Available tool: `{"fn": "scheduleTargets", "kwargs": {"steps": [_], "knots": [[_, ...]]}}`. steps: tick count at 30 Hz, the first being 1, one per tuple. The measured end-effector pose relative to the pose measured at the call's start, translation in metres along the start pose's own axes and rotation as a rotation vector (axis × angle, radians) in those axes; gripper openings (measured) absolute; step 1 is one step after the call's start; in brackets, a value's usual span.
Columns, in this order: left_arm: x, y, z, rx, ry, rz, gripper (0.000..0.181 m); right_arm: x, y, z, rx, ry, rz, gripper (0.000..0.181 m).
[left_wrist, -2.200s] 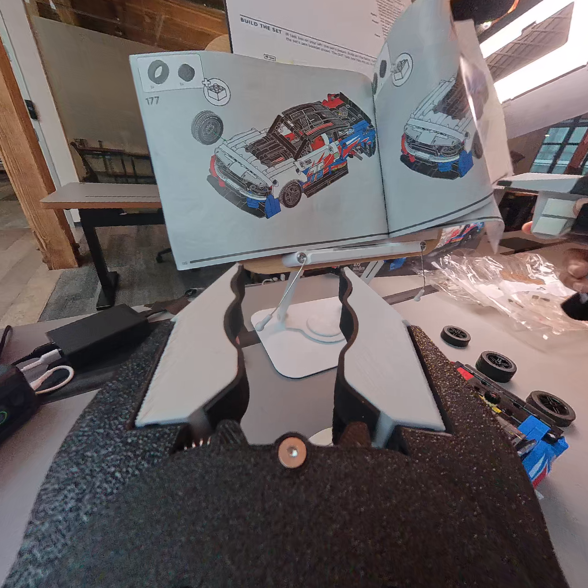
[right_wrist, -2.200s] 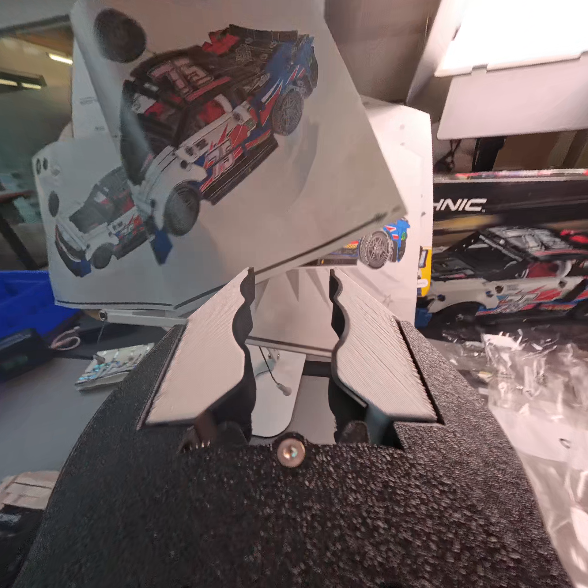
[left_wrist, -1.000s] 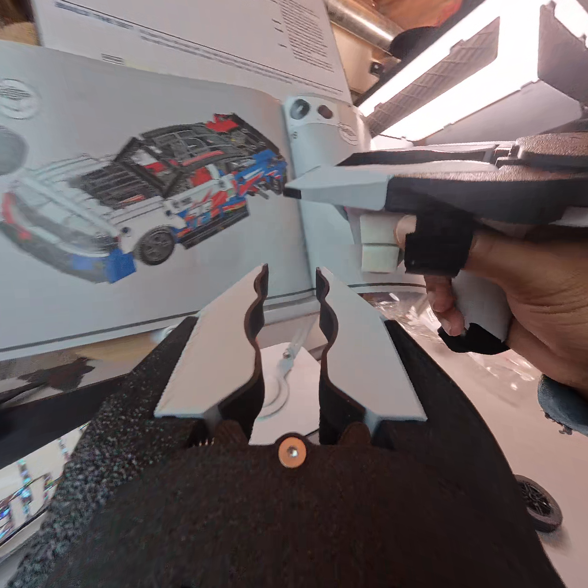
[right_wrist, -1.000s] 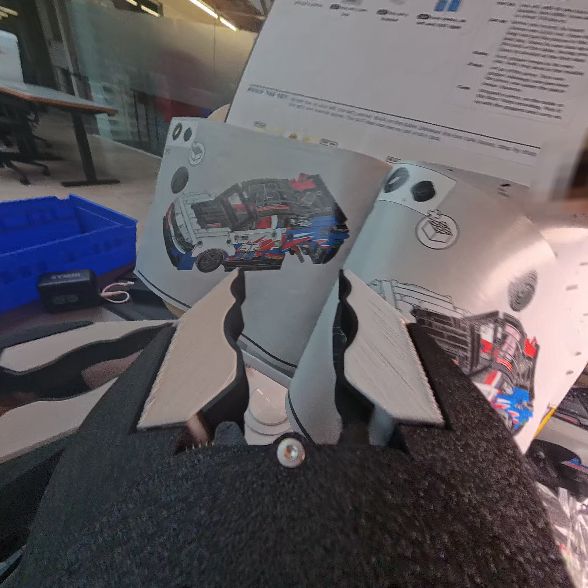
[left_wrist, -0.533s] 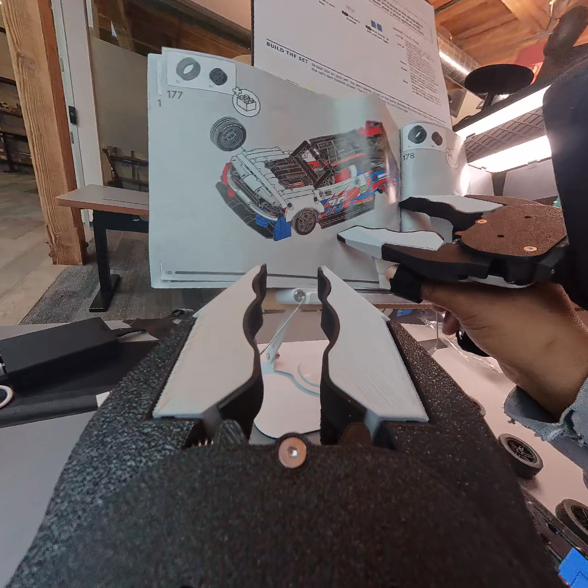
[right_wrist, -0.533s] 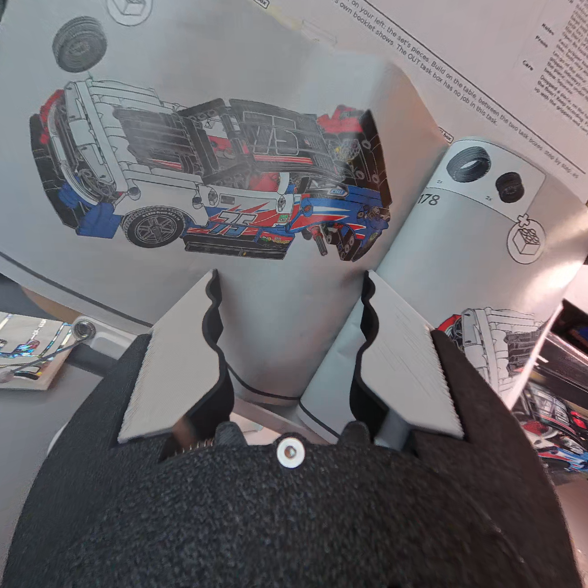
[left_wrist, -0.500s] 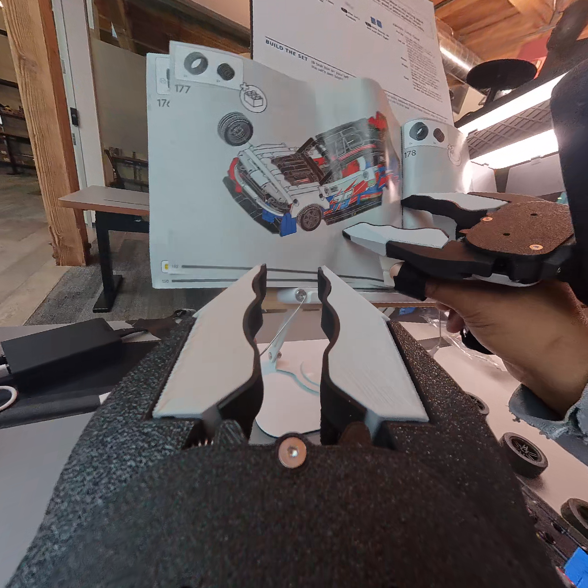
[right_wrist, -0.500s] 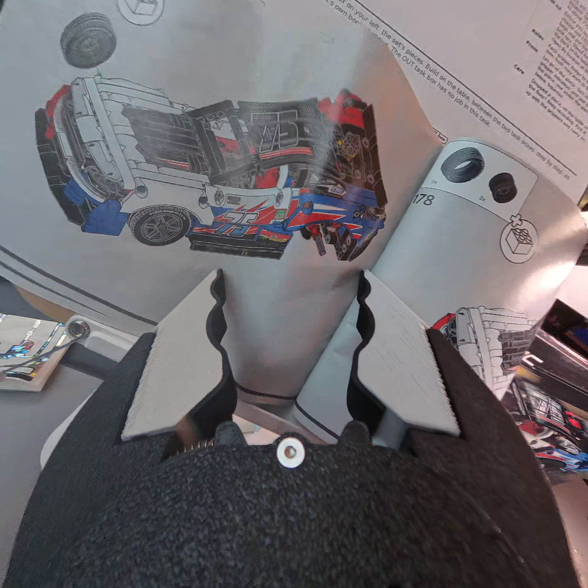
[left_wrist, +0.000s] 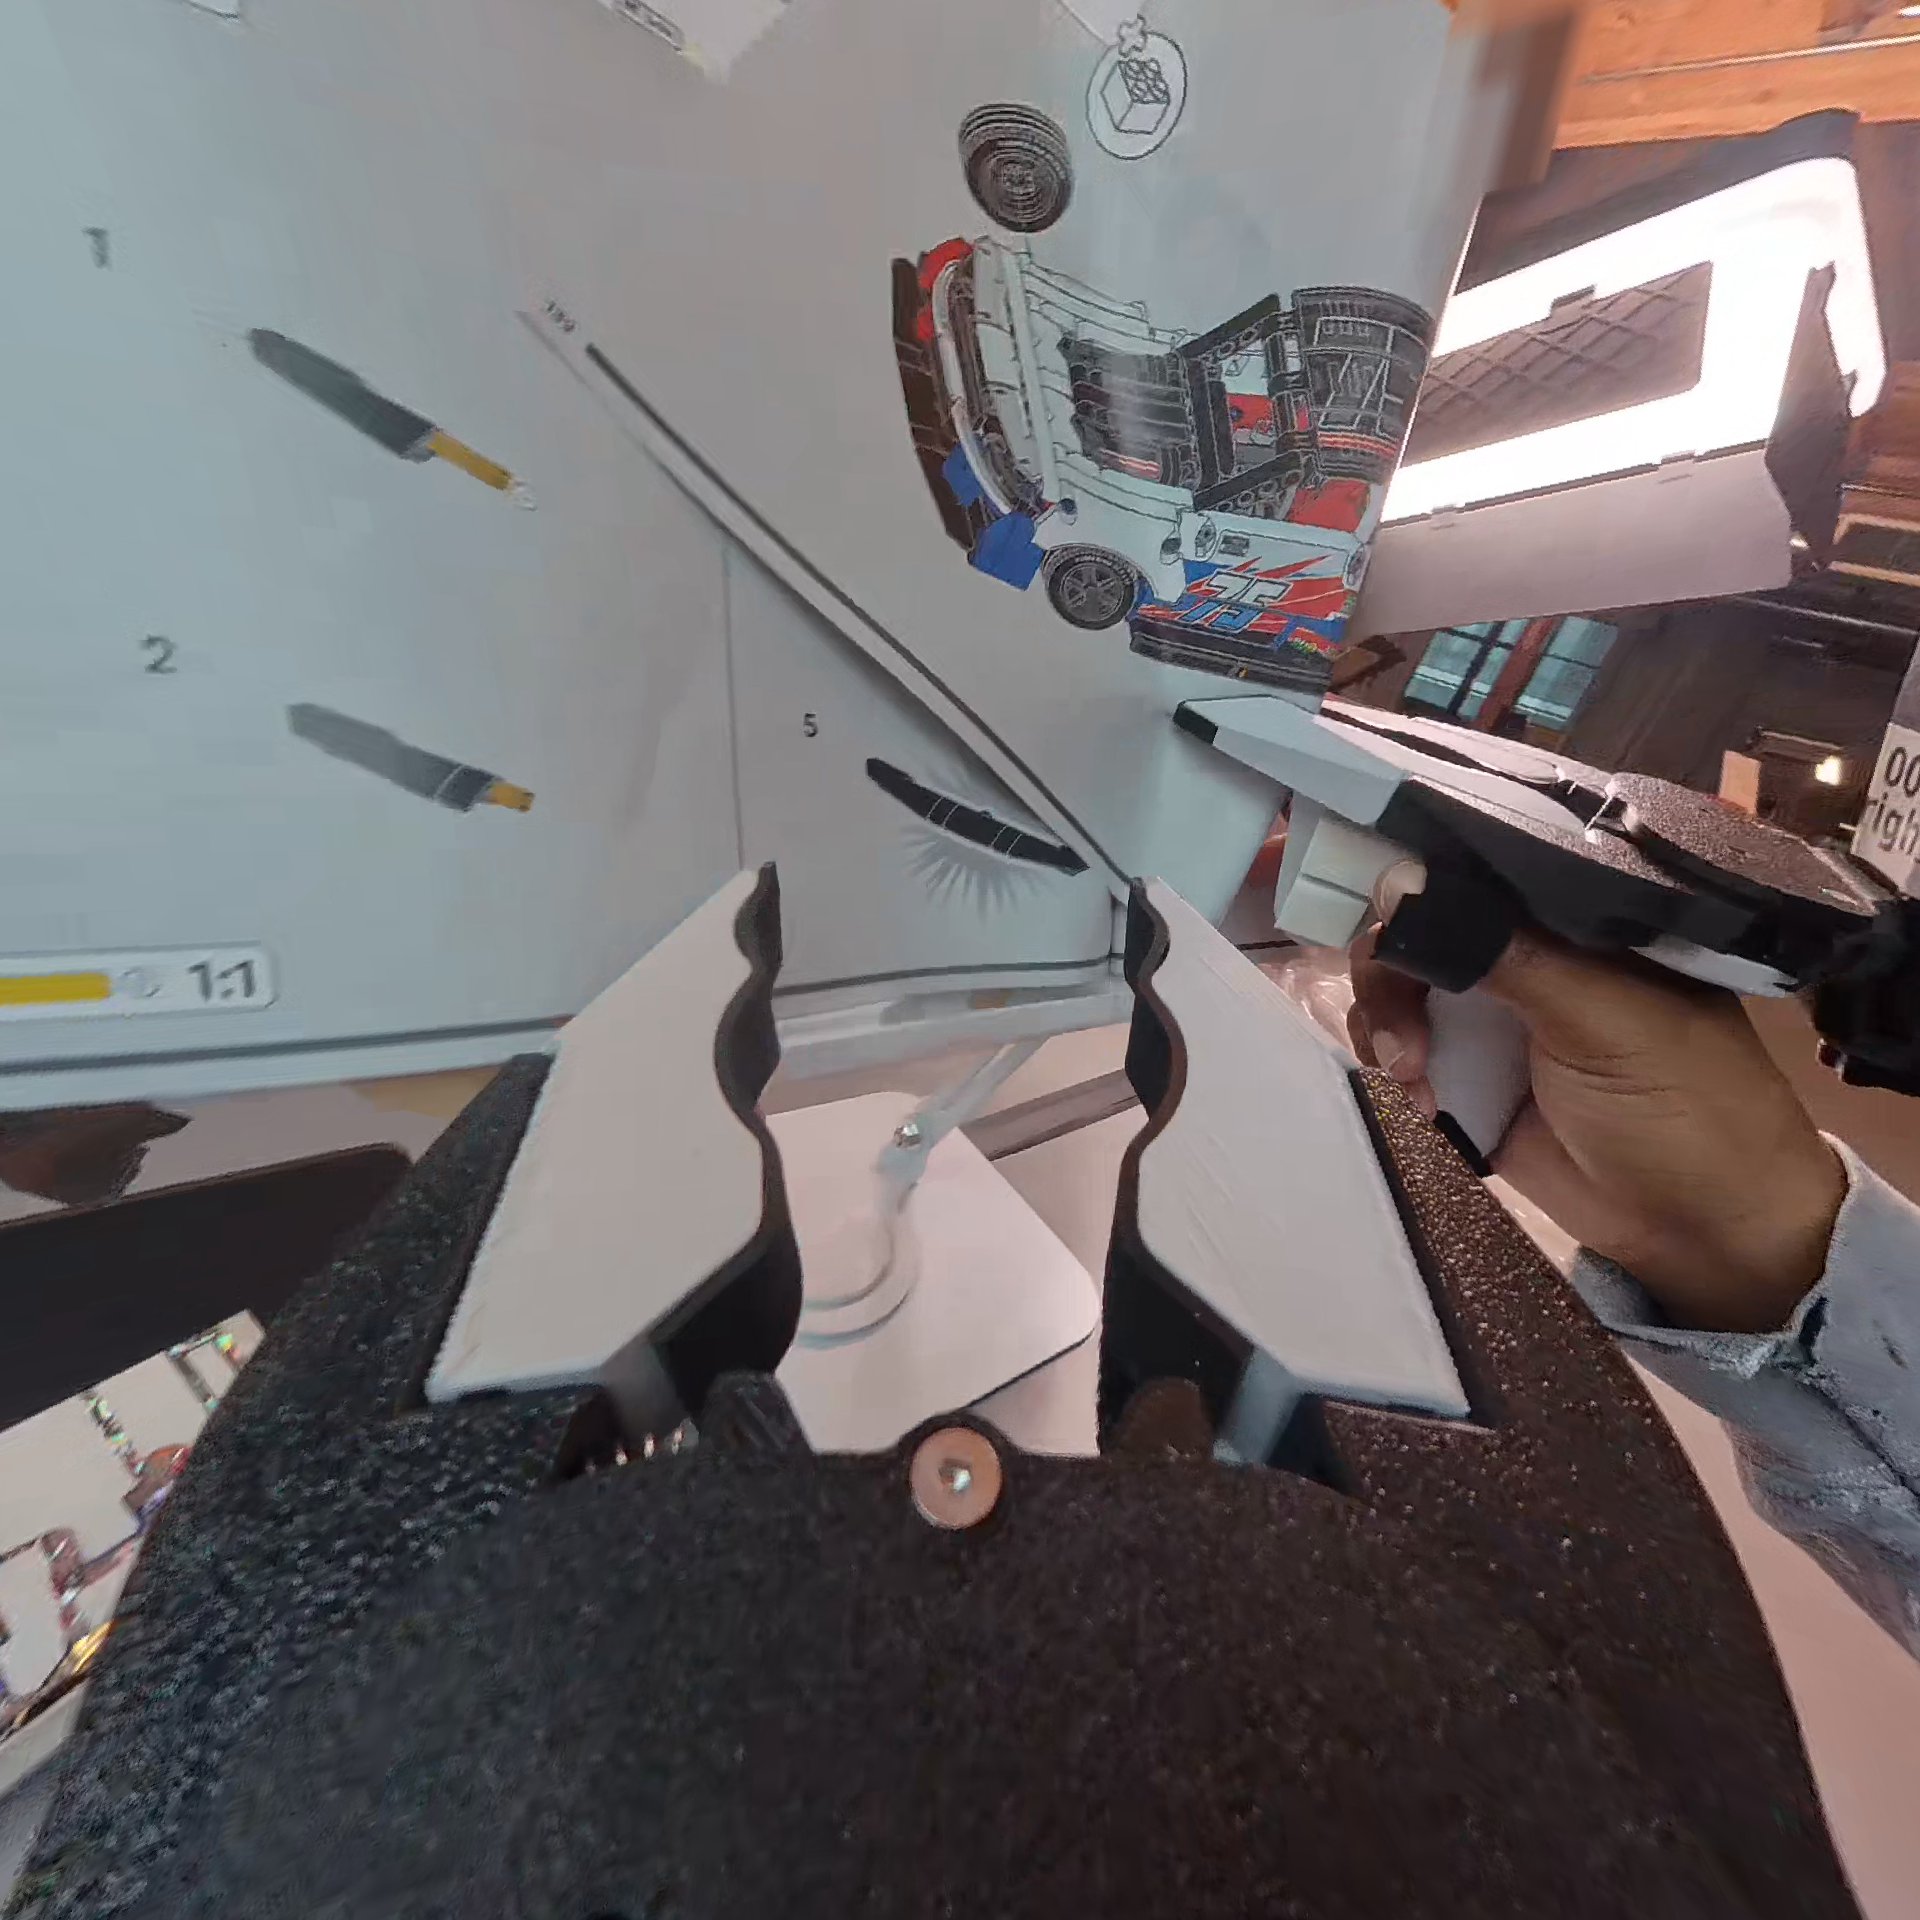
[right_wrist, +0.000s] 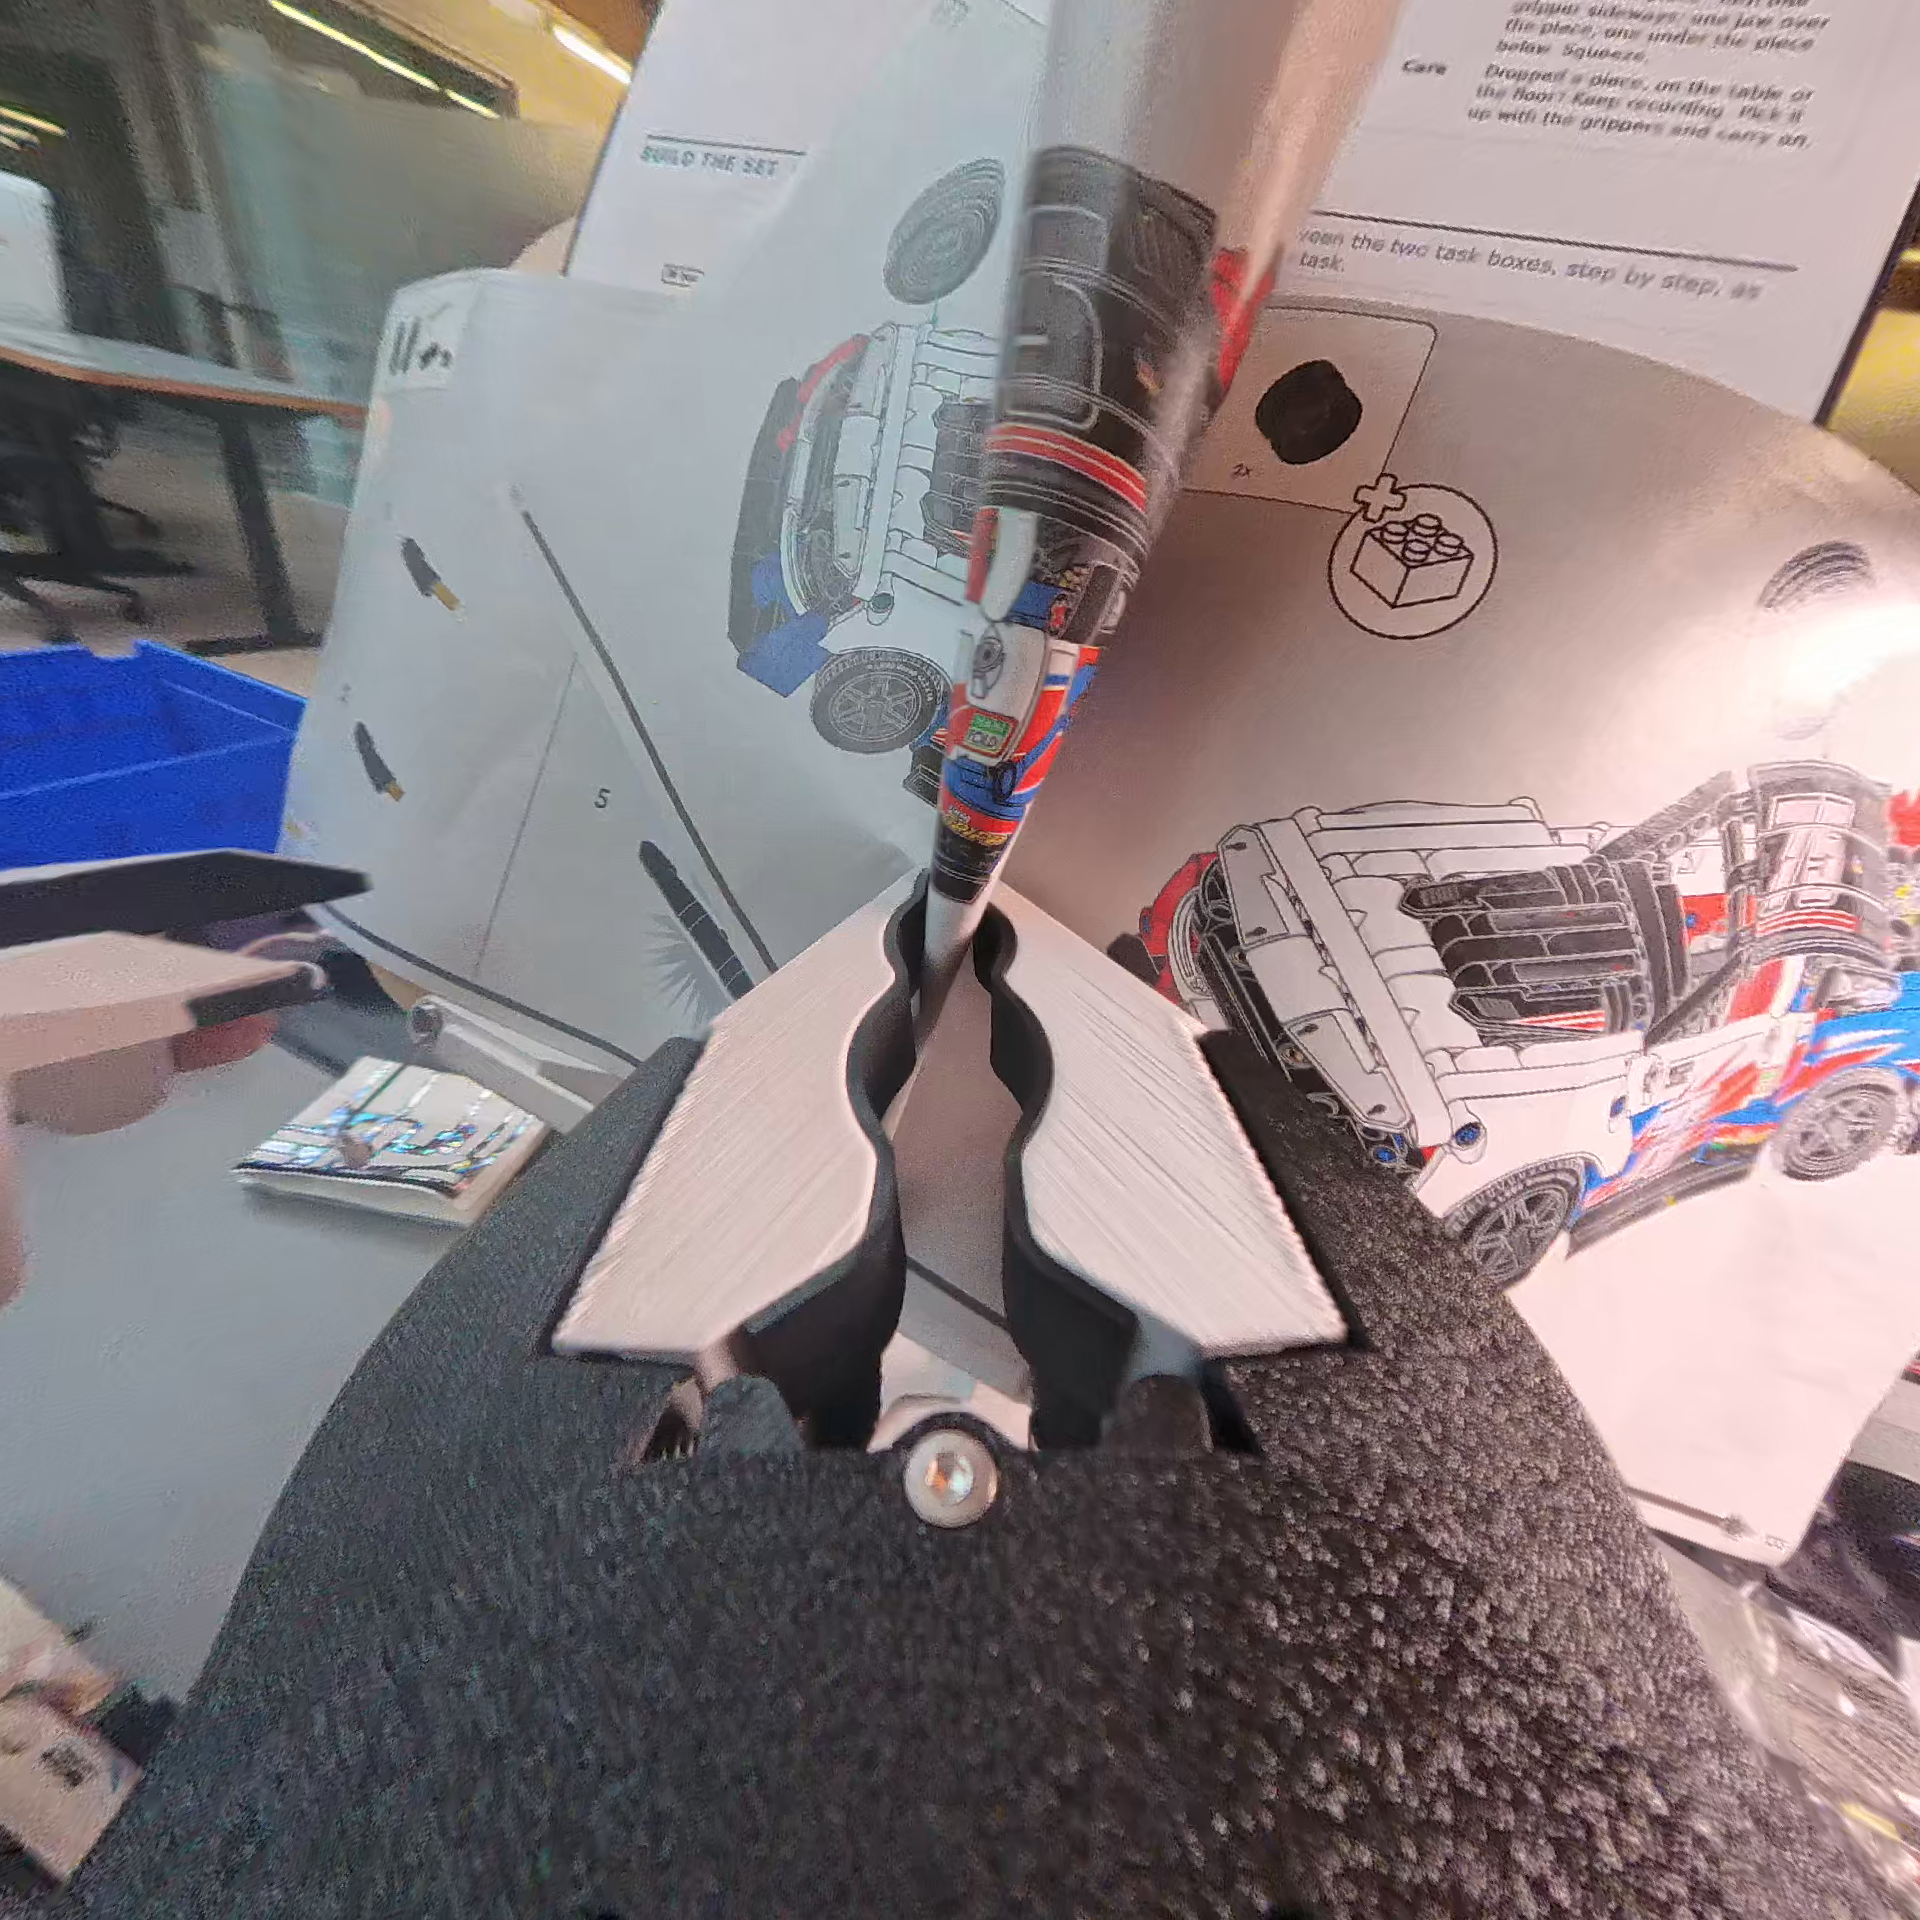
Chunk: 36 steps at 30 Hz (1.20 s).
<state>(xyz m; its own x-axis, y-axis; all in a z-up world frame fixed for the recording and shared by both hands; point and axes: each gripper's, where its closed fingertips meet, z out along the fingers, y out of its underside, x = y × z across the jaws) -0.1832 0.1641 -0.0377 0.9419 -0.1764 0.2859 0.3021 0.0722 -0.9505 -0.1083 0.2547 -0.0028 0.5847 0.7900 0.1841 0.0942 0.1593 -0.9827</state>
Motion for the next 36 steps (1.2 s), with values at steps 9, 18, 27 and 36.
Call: {"fn": "scheduleTargets", "kwargs": {"steps": [9, 18, 27, 36], "knots": [[0.023, -0.019, 0.063, 0.001, 0.073, -0.119, 0.062, 0.029, 0.015, -0.017, -0.054, -0.078, 0.15, 0.008], [0.114, -0.032, 0.071, 0.063, 0.255, 0.135, 0.0, 0.069, -0.001, -0.073, 0.077, -0.063, 0.276, 0.013], [0.133, -0.012, 0.065, 0.051, 0.211, 0.311, 0.0, 0.06, -0.016, -0.136, 0.165, -0.072, 0.22, 0.033], [0.009, -0.071, -0.014, 0.211, -0.315, 0.196, 0.11, 0.009, 0.014, -0.101, -0.019, -0.046, -0.041, 0.07]]}}
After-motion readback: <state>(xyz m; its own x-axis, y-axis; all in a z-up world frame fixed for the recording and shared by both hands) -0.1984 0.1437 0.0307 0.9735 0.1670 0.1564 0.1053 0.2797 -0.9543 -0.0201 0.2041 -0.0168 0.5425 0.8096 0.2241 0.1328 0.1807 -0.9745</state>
